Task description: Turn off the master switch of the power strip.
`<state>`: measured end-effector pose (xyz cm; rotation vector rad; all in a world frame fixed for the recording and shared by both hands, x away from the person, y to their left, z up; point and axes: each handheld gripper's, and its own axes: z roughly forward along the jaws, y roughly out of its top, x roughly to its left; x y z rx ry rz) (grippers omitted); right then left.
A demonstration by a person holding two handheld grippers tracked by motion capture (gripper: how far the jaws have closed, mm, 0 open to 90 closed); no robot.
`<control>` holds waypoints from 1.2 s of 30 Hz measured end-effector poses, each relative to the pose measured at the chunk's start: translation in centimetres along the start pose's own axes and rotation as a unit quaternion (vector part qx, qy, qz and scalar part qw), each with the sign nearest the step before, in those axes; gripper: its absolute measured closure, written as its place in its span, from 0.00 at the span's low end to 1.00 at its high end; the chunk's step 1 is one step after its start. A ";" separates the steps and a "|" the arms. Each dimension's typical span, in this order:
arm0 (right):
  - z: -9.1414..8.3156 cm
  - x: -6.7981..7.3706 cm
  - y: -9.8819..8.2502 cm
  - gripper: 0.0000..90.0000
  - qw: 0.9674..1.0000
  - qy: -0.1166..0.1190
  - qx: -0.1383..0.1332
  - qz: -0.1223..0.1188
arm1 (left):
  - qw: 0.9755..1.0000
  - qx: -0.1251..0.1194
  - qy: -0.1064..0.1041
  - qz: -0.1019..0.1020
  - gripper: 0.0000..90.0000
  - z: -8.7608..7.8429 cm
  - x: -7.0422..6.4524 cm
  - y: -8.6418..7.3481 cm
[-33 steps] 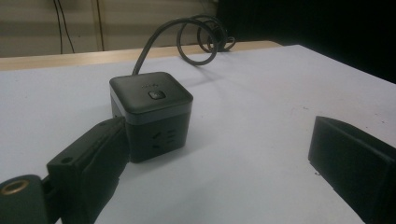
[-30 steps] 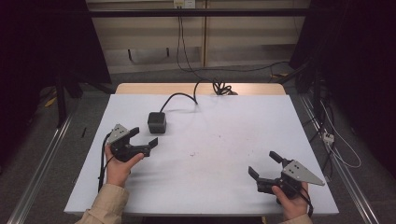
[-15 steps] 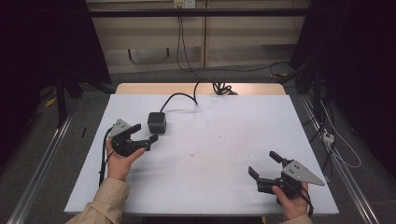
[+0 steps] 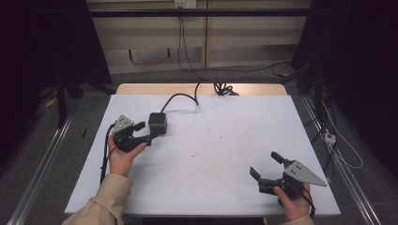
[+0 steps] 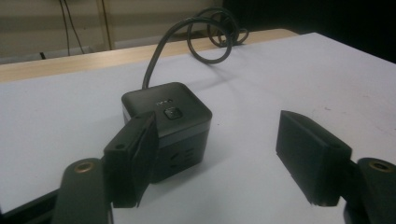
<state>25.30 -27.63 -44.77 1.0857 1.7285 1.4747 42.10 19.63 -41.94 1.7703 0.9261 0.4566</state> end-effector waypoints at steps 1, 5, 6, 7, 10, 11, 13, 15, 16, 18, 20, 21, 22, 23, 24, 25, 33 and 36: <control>0.0 0.0 0.0 0.04 1.000 0.000 0.000 0.000 | 1.000 0.001 -0.002 0.000 0.36 0.0 0.0 0.0; 0.0 0.0 0.0 0.04 1.000 0.001 0.000 0.000 | 1.000 0.006 -0.004 0.001 0.47 0.3 0.1 0.1; 0.0 0.0 0.0 0.04 1.000 0.001 0.000 -0.002 | 1.000 0.006 -0.005 0.002 0.50 0.3 0.1 0.1; 0.0 0.0 0.0 0.04 1.000 0.001 0.000 -0.001 | 1.000 0.007 -0.002 0.001 0.53 0.4 0.1 0.1; 0.0 0.0 0.0 0.04 1.000 0.001 0.000 0.000 | 1.000 0.006 -0.003 0.001 0.59 0.5 0.2 0.0; 0.0 0.0 0.0 0.04 1.000 0.001 0.000 0.000 | 1.000 0.006 -0.001 -0.002 0.61 0.6 0.3 0.0; 0.0 0.0 0.0 0.04 1.000 0.000 0.000 -0.001 | 1.000 0.003 0.001 -0.004 0.64 0.7 0.3 0.0; 0.0 0.0 0.0 0.04 1.000 0.001 0.000 -0.002 | 1.000 0.002 0.002 -0.007 0.66 0.8 0.4 0.0; 0.0 0.0 0.0 0.04 1.000 0.001 0.000 -0.002 | 1.000 0.003 0.003 -0.006 0.66 0.8 0.4 0.0; 0.0 -0.1 0.0 0.04 1.000 0.001 0.001 -0.002 | 1.000 0.002 0.004 -0.007 0.71 0.8 0.6 0.0; 0.0 -0.1 0.0 0.04 1.000 0.000 0.001 -0.001 | 1.000 0.000 0.002 -0.011 0.76 0.8 0.7 0.0; 0.0 -0.1 0.0 0.04 1.000 0.000 0.001 -0.001 | 1.000 -0.001 0.003 -0.012 0.77 0.8 0.8 0.0; 0.0 -0.1 0.0 0.04 1.000 -0.001 0.001 0.000 | 1.000 -0.001 0.002 -0.013 0.78 0.8 0.8 0.0; 0.0 -0.2 0.0 0.04 1.000 -0.001 0.001 0.000 | 1.000 -0.001 0.002 -0.013 0.79 0.8 0.9 0.0; 0.0 -0.2 0.0 0.04 1.000 -0.001 0.001 0.000 | 1.000 0.000 0.002 -0.014 0.79 0.8 0.9 0.0; -0.1 -0.2 0.0 0.04 1.000 -0.001 0.001 0.000 | 1.000 0.000 0.002 -0.017 0.80 0.8 1.0 0.0; 0.0 -0.2 0.0 0.04 1.000 0.000 0.003 -0.003 | 1.000 -0.006 0.006 -0.027 0.87 1.0 1.3 -0.1; 0.0 -0.2 0.0 0.04 1.000 -0.001 0.003 -0.002 | 1.000 -0.003 0.003 -0.022 0.87 1.1 1.4 -0.2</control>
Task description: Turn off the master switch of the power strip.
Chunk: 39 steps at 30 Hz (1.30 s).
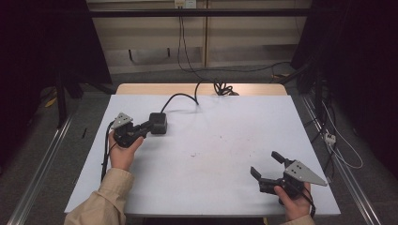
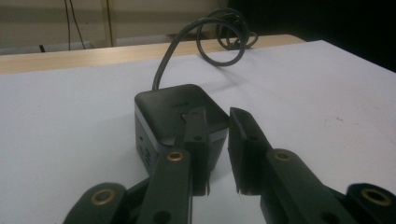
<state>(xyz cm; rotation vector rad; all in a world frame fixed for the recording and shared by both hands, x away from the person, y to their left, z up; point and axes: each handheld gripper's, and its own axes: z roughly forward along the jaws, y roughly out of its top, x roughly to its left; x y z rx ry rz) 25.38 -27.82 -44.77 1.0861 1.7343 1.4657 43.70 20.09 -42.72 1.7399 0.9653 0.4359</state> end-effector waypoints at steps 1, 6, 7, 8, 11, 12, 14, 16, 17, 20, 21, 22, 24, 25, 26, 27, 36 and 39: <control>0.0 0.0 0.0 0.04 1.000 0.000 0.000 0.000 | 1.000 -0.001 0.001 -0.002 0.87 0.0 0.0 0.0; 0.0 0.0 0.0 0.04 1.000 0.002 -0.001 0.000 | 1.000 0.001 0.005 -0.006 0.87 0.2 0.2 -0.1; 0.0 0.0 0.0 0.04 1.000 0.002 -0.001 -0.001 | 1.000 0.001 0.007 -0.006 0.87 0.2 0.2 -0.1; 0.0 0.0 0.0 0.04 1.000 0.002 -0.001 -0.001 | 1.000 -0.001 0.009 -0.011 0.87 0.2 0.3 -0.1; 0.0 0.0 0.1 0.04 1.000 0.001 -0.002 0.001 | 1.000 0.009 0.006 -0.006 0.90 0.4 0.4 0.1; 0.0 0.0 0.1 0.04 1.000 0.001 -0.002 0.000 | 1.000 0.011 0.009 -0.003 0.91 0.4 0.3 0.2; 0.0 -0.1 0.1 0.04 1.000 0.000 -0.001 0.001 | 1.000 0.012 0.002 -0.001 0.93 0.5 0.3 0.6; 0.0 -0.1 0.1 0.04 1.000 0.000 -0.001 0.001 | 1.000 0.009 0.001 0.001 0.94 0.6 0.1 1.0; 0.0 -0.1 0.1 0.04 1.000 0.001 -0.001 0.000 | 1.000 0.007 -0.002 -0.005 0.94 0.7 0.1 1.1; 0.0 0.0 0.1 0.04 1.000 0.001 -0.003 0.002 | 1.000 0.012 0.000 -0.003 0.95 0.9 0.0 1.4; 0.0 0.0 0.1 0.04 1.000 0.001 -0.002 0.000 | 1.000 0.013 -0.001 -0.002 0.96 1.0 0.0 1.5; 0.0 0.0 0.1 0.04 1.000 0.001 -0.002 0.001 | 1.000 0.011 0.000 -0.004 0.96 1.0 0.0 1.6; 0.0 0.0 0.1 0.04 1.000 0.001 -0.002 0.000 | 1.000 0.013 0.000 0.000 0.96 1.1 0.1 1.8; 0.0 0.0 0.1 0.04 1.000 0.002 -0.002 0.001 | 1.000 0.013 0.001 0.000 0.96 1.1 0.1 1.9; -0.1 0.0 0.1 0.04 1.000 0.002 -0.001 0.001 | 1.000 0.013 0.000 0.001 0.96 1.1 0.1 2.0; 0.0 0.0 0.1 0.04 1.000 0.002 -0.002 0.002 | 1.000 0.011 0.000 -0.003 0.97 1.1 0.1 2.1; -0.1 -0.1 0.1 0.04 1.000 0.003 -0.001 0.002 | 1.000 0.014 0.007 -0.009 0.98 1.5 0.6 2.1; -0.1 -0.1 0.1 0.04 1.000 0.002 -0.001 0.001 | 1.000 0.017 0.011 -0.006 0.98 1.6 0.7 2.2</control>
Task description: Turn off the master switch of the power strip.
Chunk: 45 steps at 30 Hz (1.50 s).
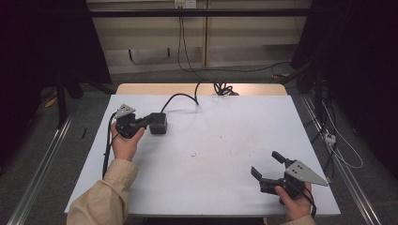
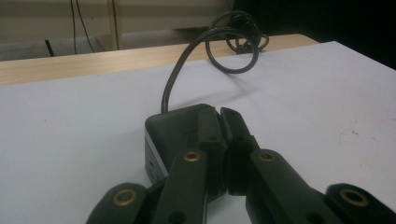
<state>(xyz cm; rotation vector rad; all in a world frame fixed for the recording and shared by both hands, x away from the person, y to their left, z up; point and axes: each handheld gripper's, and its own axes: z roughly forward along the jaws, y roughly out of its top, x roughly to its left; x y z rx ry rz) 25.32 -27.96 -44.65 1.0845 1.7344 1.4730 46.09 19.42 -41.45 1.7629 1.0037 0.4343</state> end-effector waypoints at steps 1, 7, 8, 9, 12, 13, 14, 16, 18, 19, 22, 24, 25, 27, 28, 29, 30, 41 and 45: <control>0.0 0.0 0.0 0.04 1.000 0.001 0.000 -0.002 | 1.000 0.001 0.001 0.001 0.98 0.0 0.0 0.0; 0.0 0.0 0.0 0.04 1.000 -0.001 0.000 0.001 | 1.000 0.009 0.003 0.006 0.98 0.4 0.0 0.1; 0.0 0.0 0.0 0.04 1.000 0.000 0.000 0.000 | 1.000 0.009 0.004 0.004 0.99 0.4 0.0 0.1; 0.0 0.0 0.0 0.04 1.000 0.000 0.000 0.001 | 1.000 0.007 0.005 0.001 0.99 0.5 0.0 0.1; 0.0 0.0 0.0 0.04 1.000 0.001 0.000 -0.002 | 1.000 0.014 0.005 0.006 0.99 0.7 0.1 0.1; 0.0 0.0 0.0 0.04 1.000 0.002 0.000 -0.002 | 1.000 0.014 0.007 0.007 0.99 0.7 0.1 0.1; 0.0 0.0 0.0 0.04 1.000 0.002 0.000 -0.002 | 1.000 0.015 0.009 0.007 0.99 0.8 0.1 0.1; 0.0 0.0 0.0 0.04 1.000 0.002 0.000 -0.001 | 1.000 0.014 0.008 0.008 0.99 0.9 0.1 0.1; 0.0 0.0 0.0 0.04 1.000 0.000 -0.001 0.001 | 1.000 0.017 0.008 0.009 1.00 1.1 0.1 0.2; 0.0 -0.1 0.0 0.04 1.000 0.000 -0.001 0.000 | 1.000 0.016 0.009 0.008 1.00 1.1 0.1 0.2; 0.0 -0.1 0.0 0.04 1.000 -0.001 -0.002 0.000 | 1.000 0.014 0.008 0.008 1.00 1.2 0.0 0.3; 0.0 -0.1 0.0 0.04 1.000 0.000 -0.002 0.001 | 1.000 0.019 0.009 0.012 1.00 1.3 0.0 0.3; 0.0 -0.1 0.0 0.04 1.000 0.000 -0.002 0.001 | 1.000 0.019 0.008 0.008 1.00 1.3 -0.1 0.3; 0.0 -0.1 0.0 0.04 1.000 0.000 -0.002 0.001 | 1.000 0.021 0.009 0.010 1.00 1.4 0.0 0.3; 0.0 -0.1 0.0 0.04 1.000 0.000 -0.001 0.001 | 1.000 0.022 0.008 0.010 1.00 1.4 0.0 0.3; 0.0 -0.1 0.0 0.04 1.000 0.000 -0.002 0.000 | 1.000 0.022 0.008 0.009 1.00 1.5 -0.1 0.2; 0.0 -0.1 0.0 0.04 1.000 0.000 -0.002 0.001 | 1.000 0.023 0.008 0.011 1.00 1.5 -0.1 0.3; 0.0 -0.1 0.0 0.04 1.000 0.002 -0.001 0.000 | 0.999 0.028 0.012 0.012 1.00 1.9 -0.3 0.4; 0.1 -0.1 0.0 0.04 1.000 0.002 -0.001 0.000 | 0.999 0.030 0.013 0.016 1.00 2.0 -0.3 0.3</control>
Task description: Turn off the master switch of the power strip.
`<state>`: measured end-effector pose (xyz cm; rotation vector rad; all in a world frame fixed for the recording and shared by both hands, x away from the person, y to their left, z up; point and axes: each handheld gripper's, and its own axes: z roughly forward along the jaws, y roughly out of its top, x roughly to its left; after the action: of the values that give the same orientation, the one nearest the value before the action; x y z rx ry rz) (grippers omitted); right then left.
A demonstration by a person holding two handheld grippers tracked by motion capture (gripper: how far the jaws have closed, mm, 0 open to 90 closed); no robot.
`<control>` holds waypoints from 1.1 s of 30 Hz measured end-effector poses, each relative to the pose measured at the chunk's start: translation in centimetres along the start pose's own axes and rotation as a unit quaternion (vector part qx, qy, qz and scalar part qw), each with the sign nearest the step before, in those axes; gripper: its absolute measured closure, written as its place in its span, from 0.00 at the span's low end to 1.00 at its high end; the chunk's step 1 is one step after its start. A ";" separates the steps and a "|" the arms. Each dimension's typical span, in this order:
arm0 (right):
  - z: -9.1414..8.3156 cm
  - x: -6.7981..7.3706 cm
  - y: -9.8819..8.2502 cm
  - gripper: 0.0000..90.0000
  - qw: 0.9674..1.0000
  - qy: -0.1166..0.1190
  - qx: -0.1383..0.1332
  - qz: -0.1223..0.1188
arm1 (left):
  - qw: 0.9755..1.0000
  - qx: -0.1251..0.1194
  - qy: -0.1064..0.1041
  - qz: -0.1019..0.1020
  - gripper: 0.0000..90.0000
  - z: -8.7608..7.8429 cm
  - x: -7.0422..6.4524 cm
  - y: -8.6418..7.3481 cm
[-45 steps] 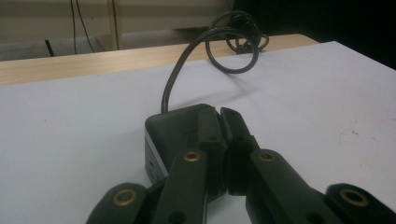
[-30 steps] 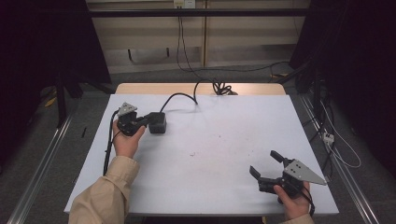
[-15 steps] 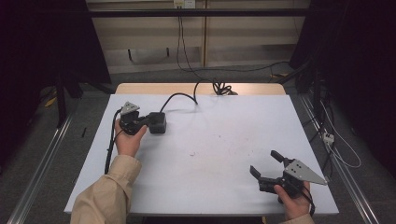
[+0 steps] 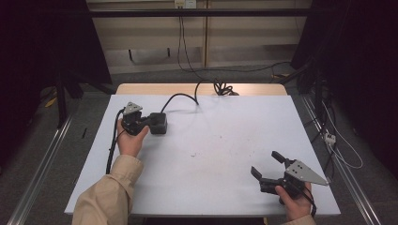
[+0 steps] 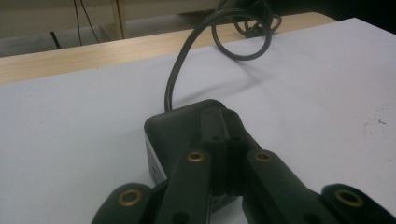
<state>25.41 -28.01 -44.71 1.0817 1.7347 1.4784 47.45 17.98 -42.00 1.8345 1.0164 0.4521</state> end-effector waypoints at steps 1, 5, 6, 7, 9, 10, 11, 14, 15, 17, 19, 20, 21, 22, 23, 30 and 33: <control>0.0 0.0 0.0 0.04 1.000 0.000 0.000 0.000 | 1.000 0.000 0.001 0.000 1.00 0.0 0.0 0.0; 0.0 0.0 0.0 0.04 1.000 0.001 0.000 0.000 | 1.000 0.007 0.002 0.007 1.00 0.1 0.0 -0.1; 0.0 0.0 0.0 0.05 1.000 0.000 0.000 0.000 | 1.000 0.005 0.003 0.004 1.00 0.2 -0.1 -0.1; 0.0 0.0 0.0 0.05 1.000 0.001 0.000 0.000 | 1.000 0.005 0.003 0.005 1.00 0.3 -0.1 -0.1; 0.0 0.0 0.0 0.05 1.000 0.001 0.000 0.000 | 1.000 0.009 0.004 0.009 1.00 0.3 -0.1 -0.1; 0.0 0.1 0.0 0.05 1.000 0.001 0.000 0.000 | 1.000 0.010 0.006 0.012 1.00 0.3 0.0 -0.1; 0.0 0.1 0.0 0.05 1.000 0.001 0.000 0.000 | 1.000 0.011 0.006 0.011 1.00 0.3 0.0 -0.1; 0.0 0.0 0.0 0.04 1.000 0.001 0.000 0.000 | 1.000 0.007 0.007 0.005 1.00 0.4 -0.1 -0.2; 0.0 0.0 0.0 0.04 1.000 0.001 0.000 0.000 | 1.000 0.009 0.007 0.007 1.00 0.4 -0.1 -0.2; 0.0 0.0 0.0 0.05 1.000 0.001 -0.001 0.000 | 1.000 0.014 0.009 0.015 1.00 0.4 0.0 -0.2; 0.1 0.0 0.0 0.05 1.000 0.001 -0.001 0.002 | 1.000 0.015 0.012 0.014 1.00 0.4 0.0 -0.2; 0.0 0.1 0.0 0.05 1.000 0.001 -0.001 0.002 | 1.000 0.014 0.014 0.014 1.00 0.4 0.0 -0.2; 0.0 0.1 0.0 0.05 1.000 0.002 -0.001 0.002 | 1.000 0.014 0.014 0.014 1.00 0.5 0.0 -0.2; 0.0 0.0 0.0 0.05 1.000 0.003 0.000 0.000 | 1.000 0.015 0.013 0.016 1.00 0.5 0.0 -0.2; 0.0 0.0 0.0 0.05 1.000 0.002 0.000 0.000 | 1.000 0.014 0.013 0.016 1.00 0.5 0.0 -0.2; 0.0 0.0 0.0 0.05 1.000 0.001 0.000 0.000 | 1.000 0.020 0.014 0.019 1.00 0.6 -0.1 -0.1; 0.0 0.1 0.0 0.05 1.000 0.003 -0.001 -0.002 | 0.999 0.025 0.017 0.028 1.00 0.6 -0.2 0.0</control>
<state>25.39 -27.95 -44.69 1.0724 1.7390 1.4814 47.73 17.48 -42.25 1.9102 1.0092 0.4979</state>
